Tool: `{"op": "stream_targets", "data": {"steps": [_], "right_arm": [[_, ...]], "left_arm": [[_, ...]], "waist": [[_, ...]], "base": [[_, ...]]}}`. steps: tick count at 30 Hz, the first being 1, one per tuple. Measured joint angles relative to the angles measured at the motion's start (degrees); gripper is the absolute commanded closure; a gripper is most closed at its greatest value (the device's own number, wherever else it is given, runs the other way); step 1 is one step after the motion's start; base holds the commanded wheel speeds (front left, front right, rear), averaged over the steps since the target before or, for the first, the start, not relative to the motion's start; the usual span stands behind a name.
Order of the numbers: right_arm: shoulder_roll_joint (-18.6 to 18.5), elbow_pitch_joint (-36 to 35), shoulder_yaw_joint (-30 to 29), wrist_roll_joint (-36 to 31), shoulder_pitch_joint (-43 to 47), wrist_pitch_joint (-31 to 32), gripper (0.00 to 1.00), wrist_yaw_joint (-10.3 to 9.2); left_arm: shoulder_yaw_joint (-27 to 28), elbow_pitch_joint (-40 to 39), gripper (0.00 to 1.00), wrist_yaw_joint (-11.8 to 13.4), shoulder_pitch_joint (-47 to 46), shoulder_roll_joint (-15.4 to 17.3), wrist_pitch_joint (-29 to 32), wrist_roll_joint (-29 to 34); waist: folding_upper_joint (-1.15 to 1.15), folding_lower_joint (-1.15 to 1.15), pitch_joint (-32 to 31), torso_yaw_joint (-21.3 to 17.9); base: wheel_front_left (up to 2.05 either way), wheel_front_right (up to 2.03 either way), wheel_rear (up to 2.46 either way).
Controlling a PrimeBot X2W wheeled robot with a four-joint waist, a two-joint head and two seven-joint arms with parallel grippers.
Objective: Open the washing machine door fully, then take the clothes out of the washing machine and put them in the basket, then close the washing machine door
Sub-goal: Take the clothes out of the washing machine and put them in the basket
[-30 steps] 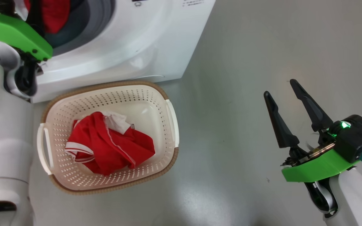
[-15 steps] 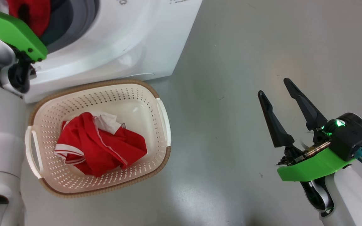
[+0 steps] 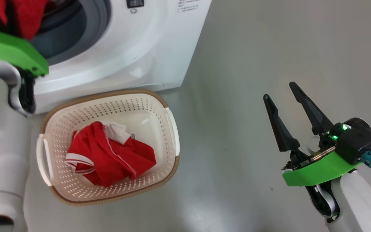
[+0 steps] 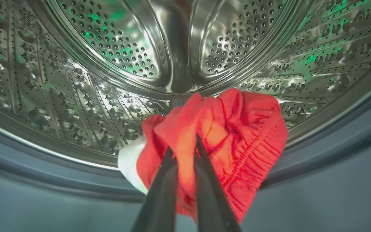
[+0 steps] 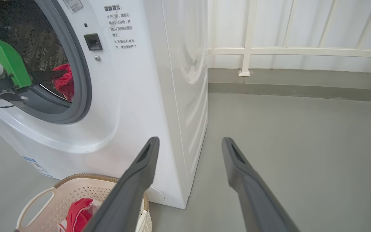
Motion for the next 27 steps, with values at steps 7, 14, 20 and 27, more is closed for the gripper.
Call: {"op": "stream_targets", "data": {"steps": [7,14,20,27], "right_arm": [[0.16,0.31,-0.22,0.00,0.07,0.00,0.00,0.00],[0.42,0.83,-0.25,0.00,0.62,0.00,0.00,0.00],[0.59,1.42,-0.41,0.00,2.33,0.00,0.00,0.00],[1.09,1.77,-0.81,0.00,4.10,0.01,0.00,0.00]], "left_arm": [[2.12,-15.66,1.00,1.90,10.16,0.38,-1.44,2.61],[5.33,-32.20,1.00,3.36,23.85,-0.56,-1.45,7.33],[7.25,-41.50,1.00,3.35,31.29,-1.90,-1.45,10.14],[8.64,-48.47,1.00,3.32,38.28,-4.33,-1.69,11.55]], "waist": [[0.00,0.00,-3.24,1.56],[0.00,0.00,-6.65,2.87],[0.00,0.00,-9.70,3.80],[0.00,0.00,-13.00,4.33]], "base": [[0.00,0.00,0.00],[0.00,0.00,0.00],[0.00,0.00,0.00],[0.00,0.00,0.00]]}}
